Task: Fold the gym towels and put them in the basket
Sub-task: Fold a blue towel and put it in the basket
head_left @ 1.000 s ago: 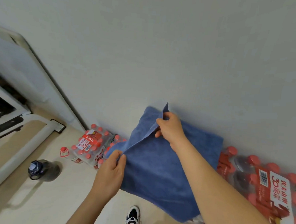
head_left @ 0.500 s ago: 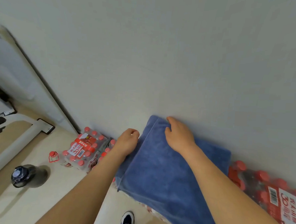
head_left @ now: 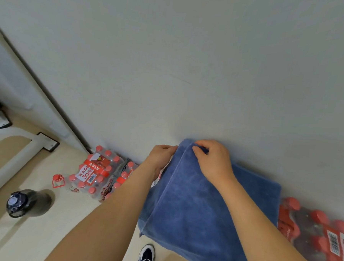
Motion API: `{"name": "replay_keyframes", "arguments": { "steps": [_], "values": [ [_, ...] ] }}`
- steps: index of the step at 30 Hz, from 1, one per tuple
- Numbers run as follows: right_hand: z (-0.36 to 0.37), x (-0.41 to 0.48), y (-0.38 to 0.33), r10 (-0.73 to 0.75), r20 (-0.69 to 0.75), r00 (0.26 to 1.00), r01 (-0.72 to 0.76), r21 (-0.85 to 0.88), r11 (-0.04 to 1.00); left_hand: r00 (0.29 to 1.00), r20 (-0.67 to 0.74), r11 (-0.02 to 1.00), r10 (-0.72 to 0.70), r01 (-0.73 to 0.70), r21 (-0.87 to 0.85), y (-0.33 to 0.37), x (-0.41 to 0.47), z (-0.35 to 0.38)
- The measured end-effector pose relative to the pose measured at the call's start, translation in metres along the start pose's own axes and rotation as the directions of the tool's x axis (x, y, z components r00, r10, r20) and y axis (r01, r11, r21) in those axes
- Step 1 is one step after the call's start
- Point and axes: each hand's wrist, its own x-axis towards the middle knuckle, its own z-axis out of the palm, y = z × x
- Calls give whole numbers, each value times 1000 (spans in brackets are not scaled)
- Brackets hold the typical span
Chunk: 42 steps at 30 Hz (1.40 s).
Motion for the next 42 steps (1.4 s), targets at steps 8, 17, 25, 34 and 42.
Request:
{"name": "replay_keyframes", "arguments": {
  "steps": [8, 17, 25, 34, 42],
  "values": [
    [0, -2, 0, 40, 30, 999, -44, 142, 989, 937, -233, 966, 260, -252, 63, -3, -5, 3],
    [-60, -58, 51, 243, -315, 918, -295, -130, 947, 848, 11, 614, 530, -392, 685, -2, -30, 22],
    [-91, -101, 105, 631, -161, 759, -637, 15, 771, 790, -5, 554, 613, -425, 716, -11, -31, 30],
    [-87, -127, 101, 303, -282, 910, -292, 80, 953, 729, 6, 427, 685, -408, 807, -15, -50, 43],
    [-152, -132, 175, 435, -127, 891, -453, -207, 867, 764, 84, 429, 640, -446, 785, -33, -80, 110]
  ]
}}
